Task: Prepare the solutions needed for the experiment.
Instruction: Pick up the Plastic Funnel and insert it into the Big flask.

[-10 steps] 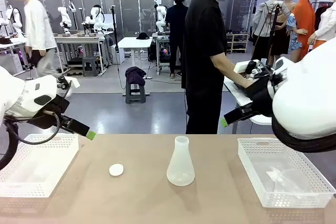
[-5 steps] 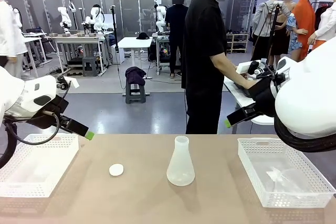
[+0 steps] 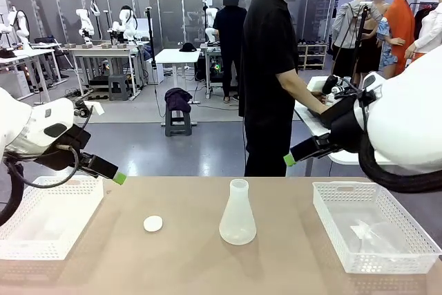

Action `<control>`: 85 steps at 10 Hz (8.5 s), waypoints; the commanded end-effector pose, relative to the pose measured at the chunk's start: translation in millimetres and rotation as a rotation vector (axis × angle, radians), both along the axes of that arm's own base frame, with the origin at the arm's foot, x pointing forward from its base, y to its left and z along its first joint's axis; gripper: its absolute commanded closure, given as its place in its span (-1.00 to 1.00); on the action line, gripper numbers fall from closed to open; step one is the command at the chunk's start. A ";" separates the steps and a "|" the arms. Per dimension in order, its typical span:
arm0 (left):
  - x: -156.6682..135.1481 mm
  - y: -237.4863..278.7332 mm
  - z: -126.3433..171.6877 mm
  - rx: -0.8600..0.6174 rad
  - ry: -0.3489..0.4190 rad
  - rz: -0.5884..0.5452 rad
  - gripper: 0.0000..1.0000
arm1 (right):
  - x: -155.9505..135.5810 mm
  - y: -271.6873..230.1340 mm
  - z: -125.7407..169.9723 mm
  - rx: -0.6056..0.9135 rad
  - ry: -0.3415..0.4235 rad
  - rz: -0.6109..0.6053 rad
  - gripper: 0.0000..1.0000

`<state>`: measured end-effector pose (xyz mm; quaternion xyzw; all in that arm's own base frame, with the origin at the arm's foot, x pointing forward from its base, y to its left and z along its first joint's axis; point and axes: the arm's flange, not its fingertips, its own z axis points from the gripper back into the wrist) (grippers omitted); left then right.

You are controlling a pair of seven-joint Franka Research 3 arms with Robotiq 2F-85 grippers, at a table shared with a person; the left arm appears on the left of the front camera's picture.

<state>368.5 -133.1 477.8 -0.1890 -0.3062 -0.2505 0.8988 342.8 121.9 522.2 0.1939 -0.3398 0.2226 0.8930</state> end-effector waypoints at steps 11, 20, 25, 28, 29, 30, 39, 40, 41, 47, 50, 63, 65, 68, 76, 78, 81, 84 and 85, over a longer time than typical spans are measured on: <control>-31.2 55.5 32.1 -1.094 0.500 -0.055 -1.00 | -28.1 -27.6 -7.6 0.850 0.508 -0.249 -1.00; -29.1 56.5 29.9 -1.088 0.565 -0.083 -1.00 | -16.3 -27.3 -0.8 0.932 0.580 -0.233 -1.00; -29.1 56.5 29.9 -1.088 0.565 -0.083 -1.00 | -9.6 -55.1 1.2 0.830 0.535 -0.215 -1.00; -29.1 56.5 29.9 -1.088 0.565 -0.083 -1.00 | 11.6 -89.4 -0.6 0.580 0.530 -0.219 -1.00; -29.1 56.5 29.9 -1.088 0.565 -0.083 -1.00 | 19.1 -102.8 -3.4 0.417 0.537 -0.149 -1.00; -29.1 56.5 29.9 -1.088 0.565 -0.083 -1.00 | 26.1 -118.0 -4.1 0.308 0.506 -0.083 -1.00; -29.1 56.5 29.9 -1.088 0.565 -0.083 -1.00 | 43.7 -168.2 -13.1 -0.112 0.522 0.004 -1.00; -29.1 56.5 29.9 -1.088 0.565 -0.083 -1.00 | 43.7 -168.2 -13.1 -0.112 0.522 0.004 -1.00; -29.1 56.5 29.9 -1.088 0.565 -0.083 -1.00 | 43.7 -168.2 -13.1 -0.112 0.522 0.004 -1.00; -29.1 56.5 29.9 -1.088 0.565 -0.083 -1.00 | 81.5 -187.8 -25.1 -0.543 0.270 0.416 -1.00; -29.1 56.5 29.9 -1.088 0.565 -0.083 -1.00 | 101.3 -189.1 -43.6 -0.682 0.282 0.642 -1.00; -29.1 56.5 29.9 -1.088 0.565 -0.083 -1.00 | 49.9 -177.5 -74.9 -0.831 0.184 0.673 -1.00; -29.1 56.5 29.9 -1.088 0.565 -0.083 -1.00 | 46.0 -173.6 -94.7 -0.850 0.083 0.661 -1.00; -29.1 56.5 29.9 -1.088 0.565 -0.083 -1.00 | 47.9 -176.0 -121.5 -0.873 0.096 0.639 -1.00; -29.1 56.5 29.9 -1.088 0.565 -0.083 -1.00 | 63.2 -179.4 -172.6 -0.816 0.062 0.656 -1.00; -29.1 56.5 29.9 -1.088 0.565 -0.083 -1.00 | 72.5 -179.9 -184.7 -0.803 0.054 0.656 -1.00; -29.1 56.5 29.9 -1.088 0.565 -0.083 -1.00 | 80.2 -180.6 -193.9 -0.791 0.028 0.626 -1.00; -29.1 56.5 29.9 -1.088 0.565 -0.083 -1.00 | 81.2 -179.2 -195.6 -0.821 0.036 0.613 -0.67; -29.1 56.5 29.9 -1.088 0.565 -0.083 -1.00 | 80.2 -179.2 -192.2 -0.831 0.027 0.605 -0.61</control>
